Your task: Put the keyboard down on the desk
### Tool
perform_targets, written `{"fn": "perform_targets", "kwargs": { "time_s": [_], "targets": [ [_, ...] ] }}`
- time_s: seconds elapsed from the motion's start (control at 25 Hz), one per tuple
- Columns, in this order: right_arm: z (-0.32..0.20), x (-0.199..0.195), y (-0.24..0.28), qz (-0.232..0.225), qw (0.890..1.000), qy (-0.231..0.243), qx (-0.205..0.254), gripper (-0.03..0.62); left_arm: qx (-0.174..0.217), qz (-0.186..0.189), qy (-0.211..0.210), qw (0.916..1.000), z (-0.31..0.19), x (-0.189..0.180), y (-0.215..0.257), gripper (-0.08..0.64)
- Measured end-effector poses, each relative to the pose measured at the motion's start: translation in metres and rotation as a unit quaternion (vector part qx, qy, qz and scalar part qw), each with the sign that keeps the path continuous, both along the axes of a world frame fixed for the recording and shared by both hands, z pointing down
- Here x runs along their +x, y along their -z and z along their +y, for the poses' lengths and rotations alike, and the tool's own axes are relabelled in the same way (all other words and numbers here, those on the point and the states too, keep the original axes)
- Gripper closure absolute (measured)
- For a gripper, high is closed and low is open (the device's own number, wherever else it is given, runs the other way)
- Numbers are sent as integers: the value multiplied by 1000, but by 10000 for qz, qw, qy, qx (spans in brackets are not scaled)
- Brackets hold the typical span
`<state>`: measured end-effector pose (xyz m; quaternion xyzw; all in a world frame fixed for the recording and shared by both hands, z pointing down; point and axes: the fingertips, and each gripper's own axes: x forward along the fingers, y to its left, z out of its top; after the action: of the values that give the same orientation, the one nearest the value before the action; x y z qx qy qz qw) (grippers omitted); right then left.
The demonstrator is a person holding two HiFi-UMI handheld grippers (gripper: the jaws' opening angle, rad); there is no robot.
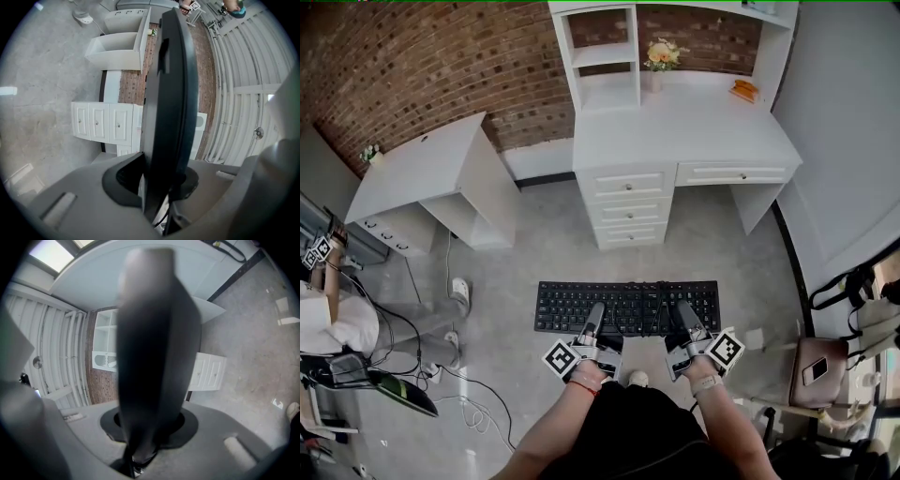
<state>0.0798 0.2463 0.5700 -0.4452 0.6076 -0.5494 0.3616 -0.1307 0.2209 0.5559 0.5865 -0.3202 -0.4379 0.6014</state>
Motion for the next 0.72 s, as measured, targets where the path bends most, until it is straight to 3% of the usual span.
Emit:
{"fn": "perform_targets", "kwargs": {
  "time_s": [0.72],
  "targets": [
    [-22,10,-11,-117,9998,-21,-150,512,-125,-27,-27,9999,-23,11,-8,485]
  ]
}}
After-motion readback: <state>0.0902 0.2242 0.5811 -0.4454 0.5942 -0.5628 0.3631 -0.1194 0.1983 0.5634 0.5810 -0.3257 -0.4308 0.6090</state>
